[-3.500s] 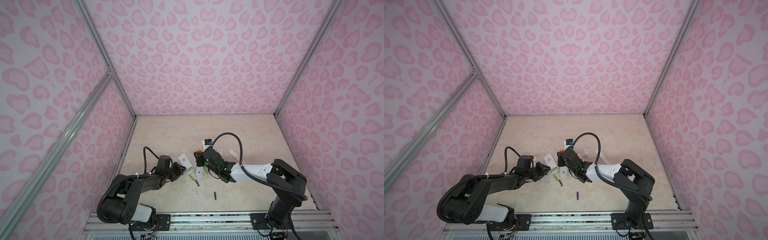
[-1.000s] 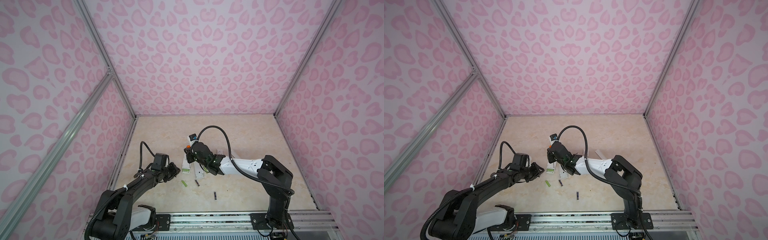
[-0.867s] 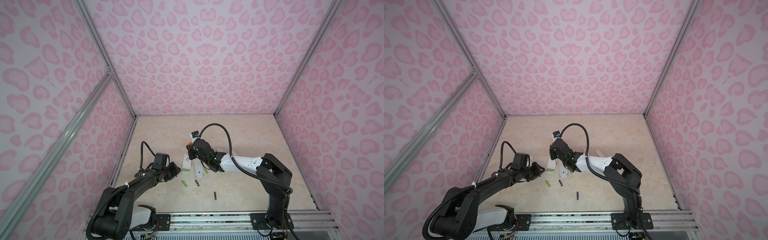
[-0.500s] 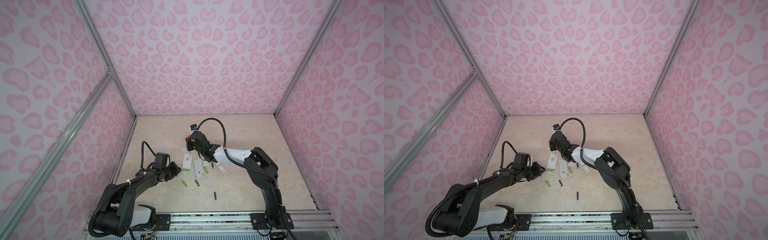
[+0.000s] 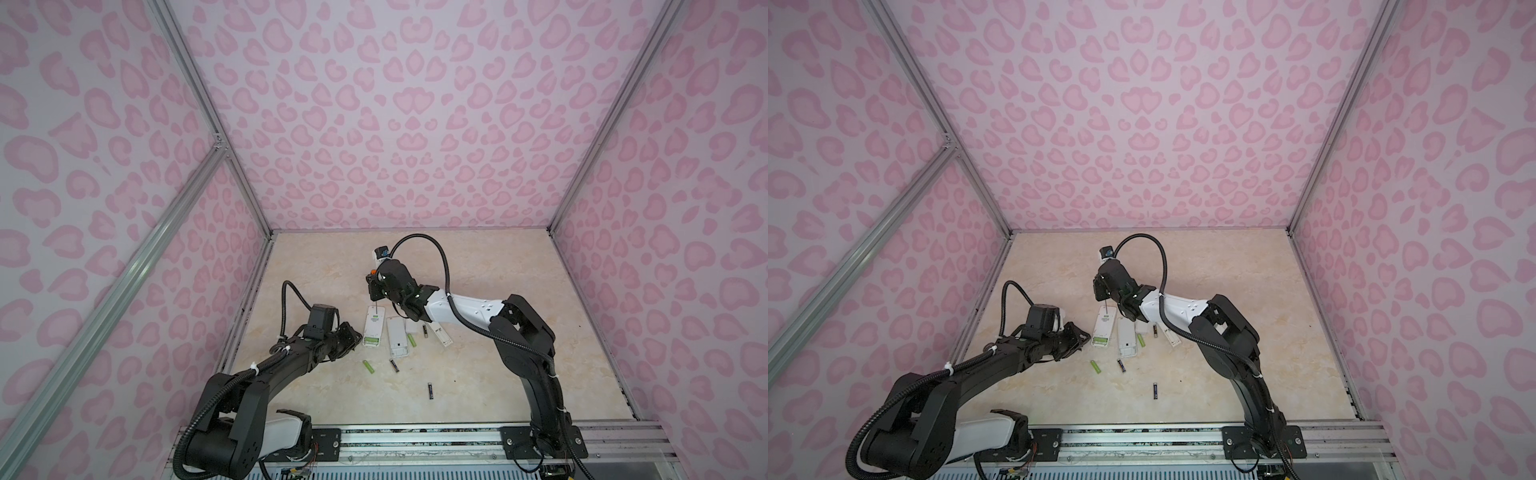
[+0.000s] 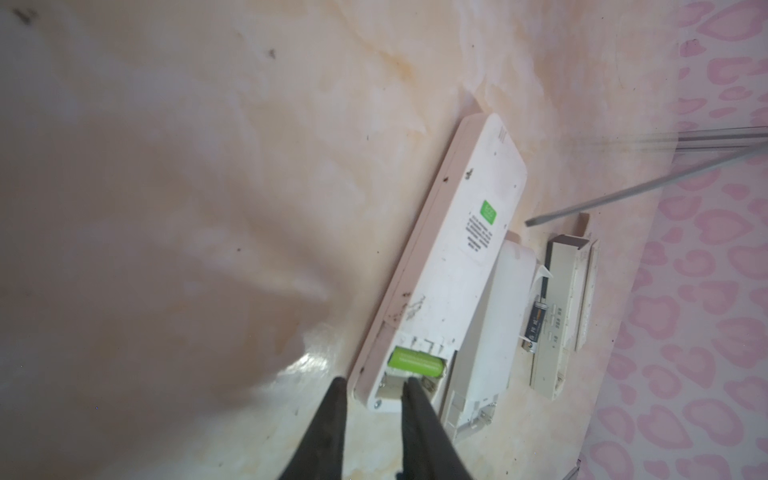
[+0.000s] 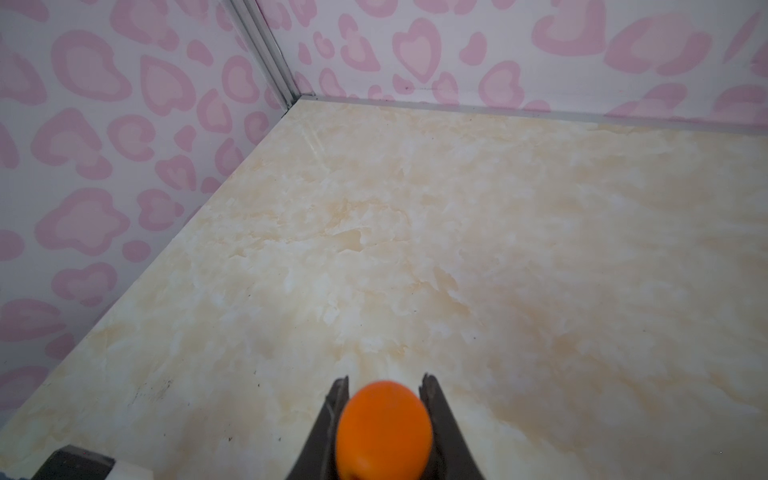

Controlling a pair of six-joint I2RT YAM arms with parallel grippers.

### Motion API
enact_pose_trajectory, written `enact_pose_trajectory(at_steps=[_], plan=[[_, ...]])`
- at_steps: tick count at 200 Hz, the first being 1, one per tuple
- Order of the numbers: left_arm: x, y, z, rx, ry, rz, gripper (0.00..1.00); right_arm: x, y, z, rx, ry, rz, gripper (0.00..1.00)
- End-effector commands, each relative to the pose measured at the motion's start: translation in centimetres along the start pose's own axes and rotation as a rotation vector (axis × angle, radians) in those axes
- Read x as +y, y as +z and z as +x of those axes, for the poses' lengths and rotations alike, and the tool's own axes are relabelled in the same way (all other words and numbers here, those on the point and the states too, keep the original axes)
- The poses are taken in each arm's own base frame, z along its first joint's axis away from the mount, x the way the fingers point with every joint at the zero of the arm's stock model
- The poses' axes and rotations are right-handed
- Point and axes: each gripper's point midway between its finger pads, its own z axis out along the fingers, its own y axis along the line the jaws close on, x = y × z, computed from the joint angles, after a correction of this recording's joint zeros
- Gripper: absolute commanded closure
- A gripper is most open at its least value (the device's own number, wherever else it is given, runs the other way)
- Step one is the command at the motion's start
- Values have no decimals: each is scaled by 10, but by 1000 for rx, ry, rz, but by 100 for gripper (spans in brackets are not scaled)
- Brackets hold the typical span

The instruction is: Unload the batteries from the remote control

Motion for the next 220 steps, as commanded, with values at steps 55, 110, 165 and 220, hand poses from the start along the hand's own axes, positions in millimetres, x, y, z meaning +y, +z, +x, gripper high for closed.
enact_pose_trajectory(at_steps=[55,110,165,220], plan=[[-4,4,-5,3,25,-1,73,-52,14,15,38,23,118,100],[-2,2,0,14,13,6,73,-30,32,32,87,58,27,100],[6,-6,11,5,-4,11,73,3,40,37,106,65,-64,100],[7,-19,12,-28,2,12,72,39,40,45,129,51,-156,100]])
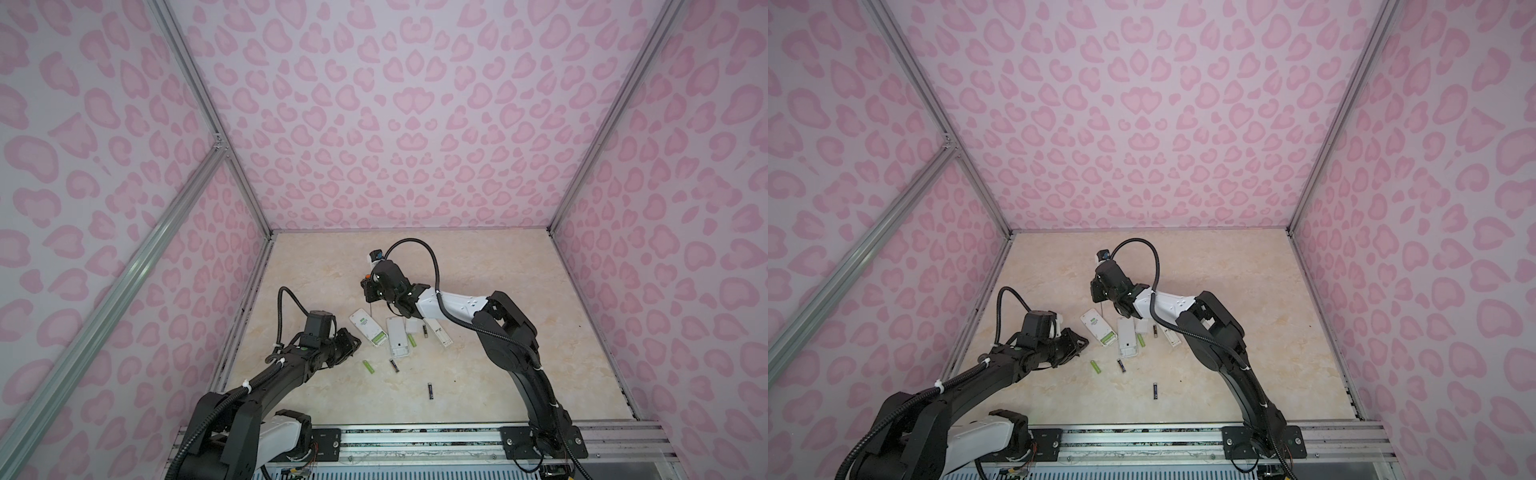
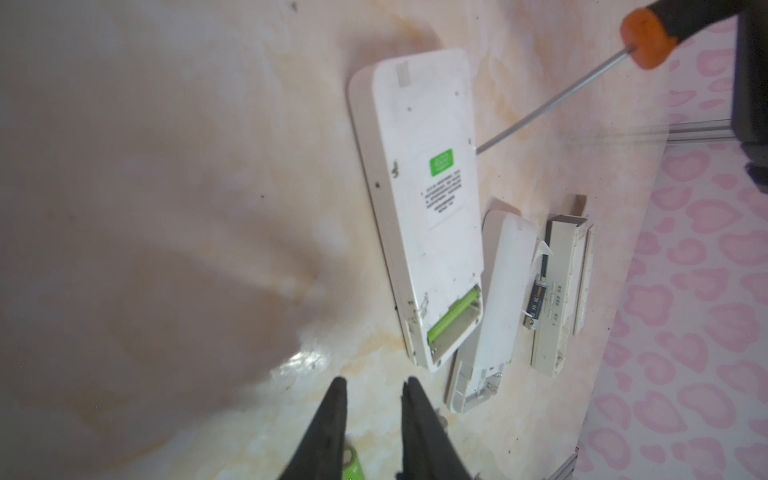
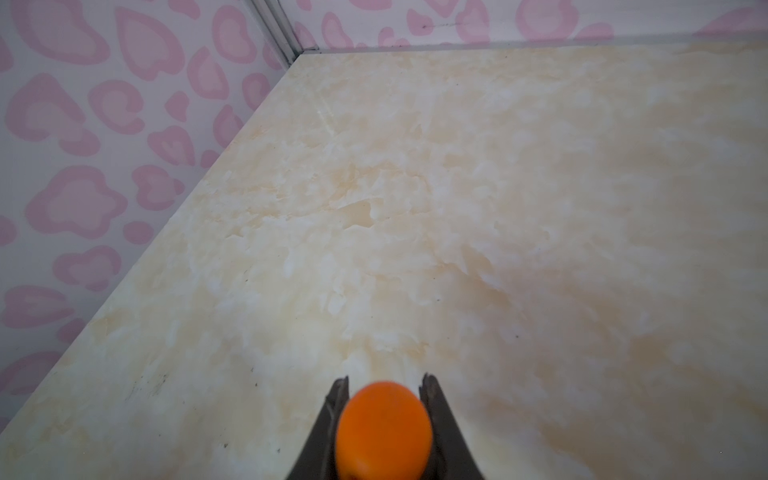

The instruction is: Unload the batteries from the remote control

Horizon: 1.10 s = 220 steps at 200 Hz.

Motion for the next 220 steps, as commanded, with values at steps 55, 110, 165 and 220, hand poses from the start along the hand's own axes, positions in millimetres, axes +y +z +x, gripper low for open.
enact_pose_trajectory(at_steps=[55,110,165,220], plan=[[-8,-20,-11,-65,42,-23,71,36,13,13,61,-7,-125,100],[-18,-30,-29,-108,113,-59,67,26,-27,-28,-41,-13,-30,100],[-35,-18,-51,-72,164,-69,65,-9,-72,-28,-154,96,83,100],[-43,3,-60,-22,173,-63,65,-25,-79,-8,-152,161,118,100]])
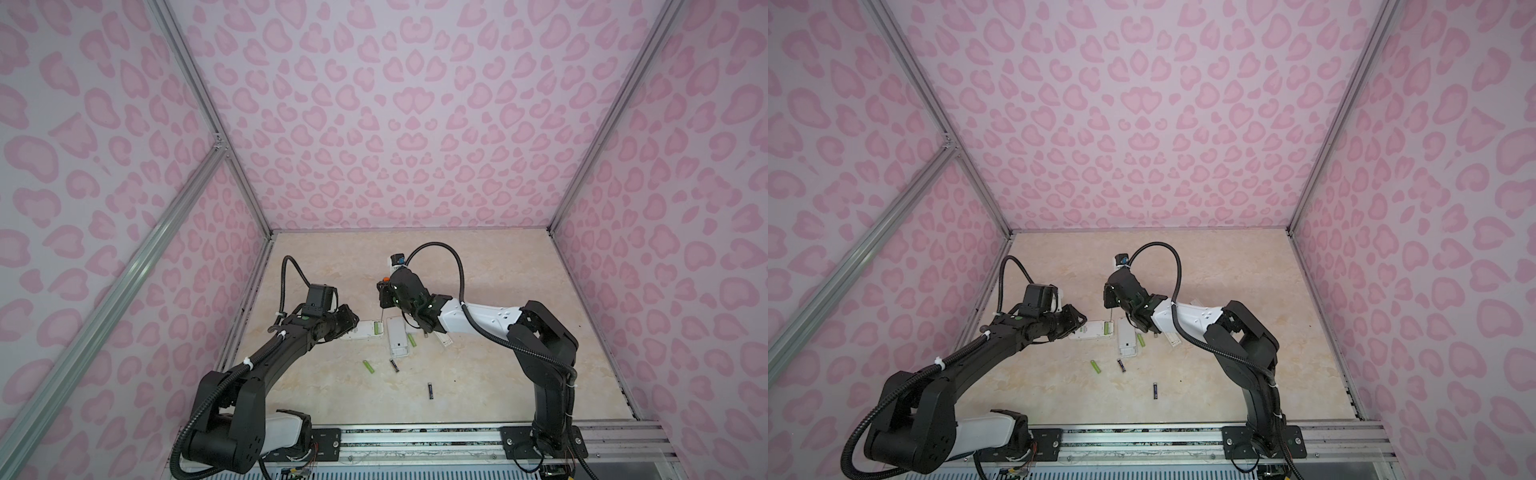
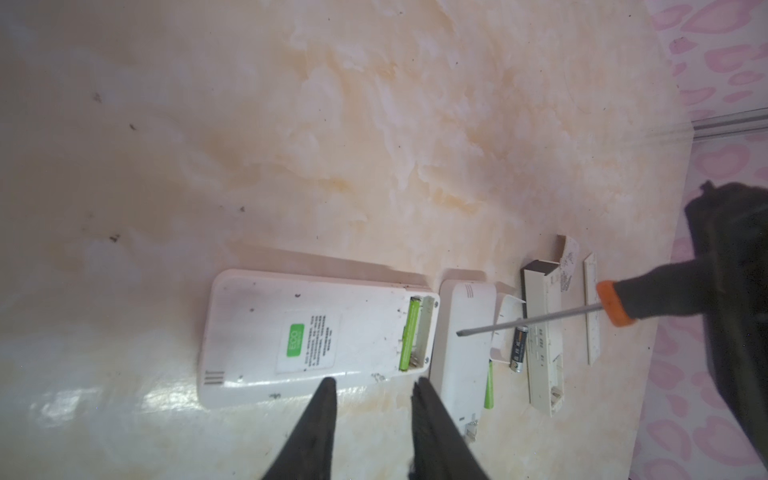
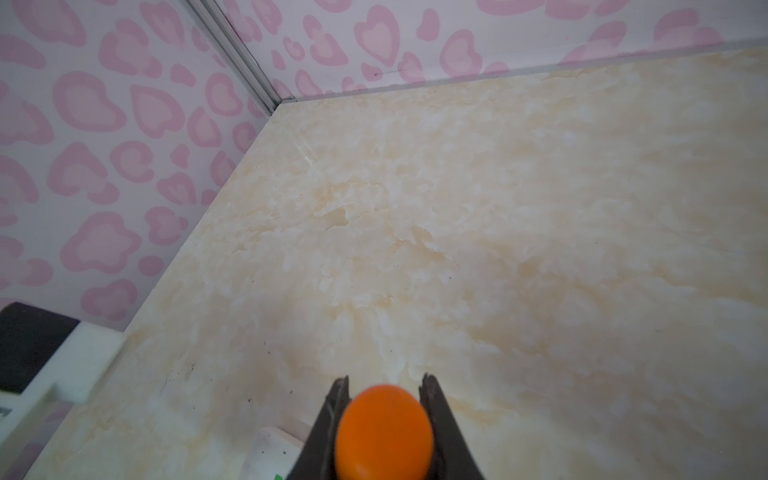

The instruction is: Unload the batteries from the remote control

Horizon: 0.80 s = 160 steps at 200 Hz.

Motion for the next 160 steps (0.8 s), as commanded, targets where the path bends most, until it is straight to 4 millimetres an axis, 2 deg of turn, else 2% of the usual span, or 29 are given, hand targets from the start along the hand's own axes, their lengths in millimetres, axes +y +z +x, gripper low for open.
enact_pose_trajectory(at_steps=[1,84,160], plan=[[-7,6,-5,13,25,25,65,-4,-1,-4,-45,56,10,100],[4,19,9,60,13,14,65,-23,-15,-3,-131,144,54,100],[15,26,22,92,1,6,66,-20,-11,7,-135,167,52,100]])
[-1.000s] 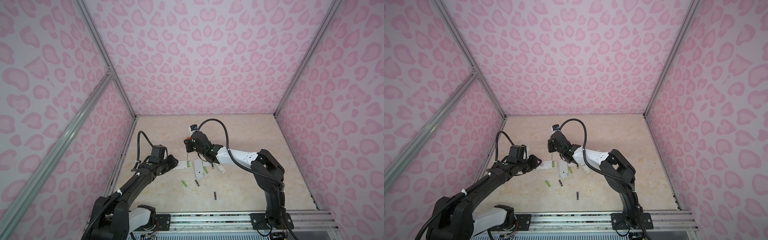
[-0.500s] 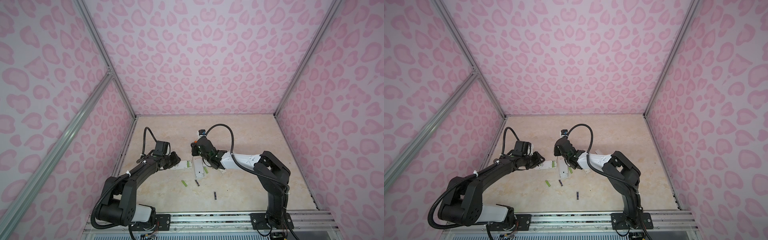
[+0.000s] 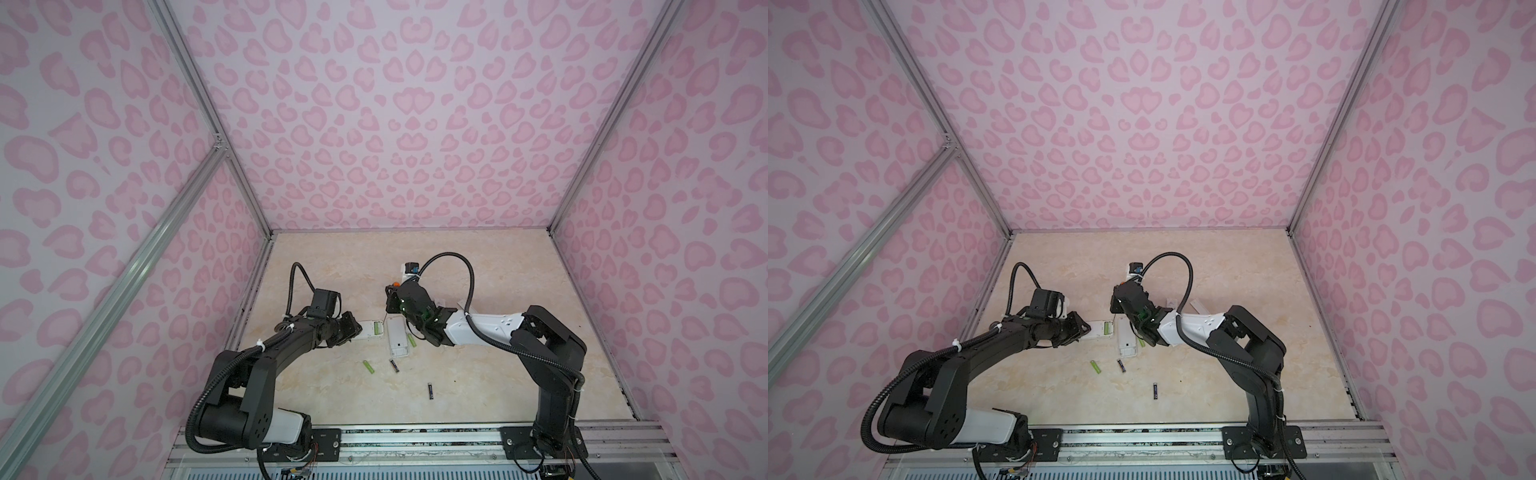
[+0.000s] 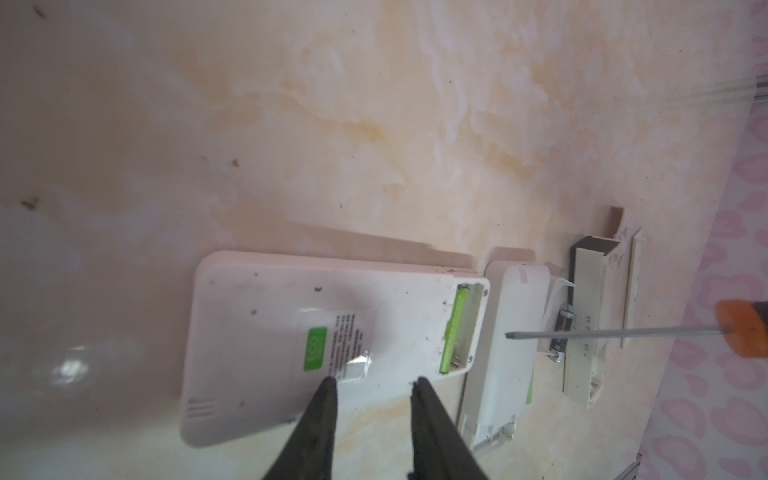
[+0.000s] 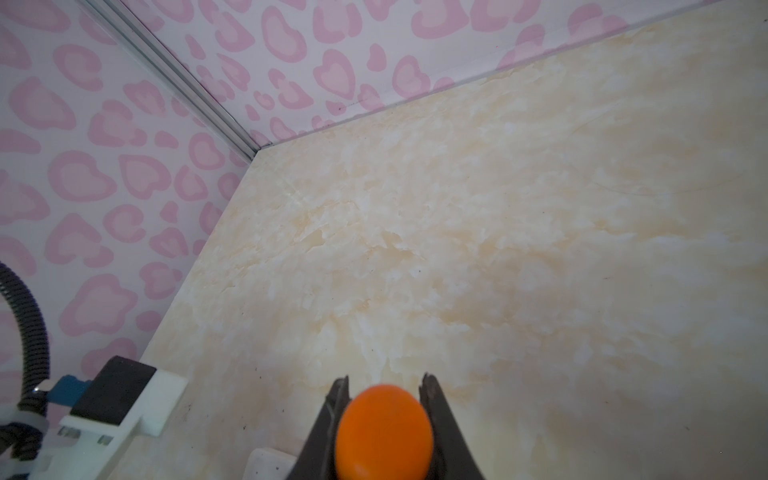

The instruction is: Unload the batteries from the remote control

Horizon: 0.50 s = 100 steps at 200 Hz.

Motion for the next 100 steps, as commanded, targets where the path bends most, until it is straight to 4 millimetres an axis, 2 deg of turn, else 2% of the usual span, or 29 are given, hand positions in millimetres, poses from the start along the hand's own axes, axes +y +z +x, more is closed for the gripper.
enact_pose_trajectory(at_steps=[1,100], plan=[[-4,2,-3,-11,17,23,66,1,3,-1,-29,28,1,100],[-1,12,0,15,4,25,66,-1,18,23,19,84,-10,100]])
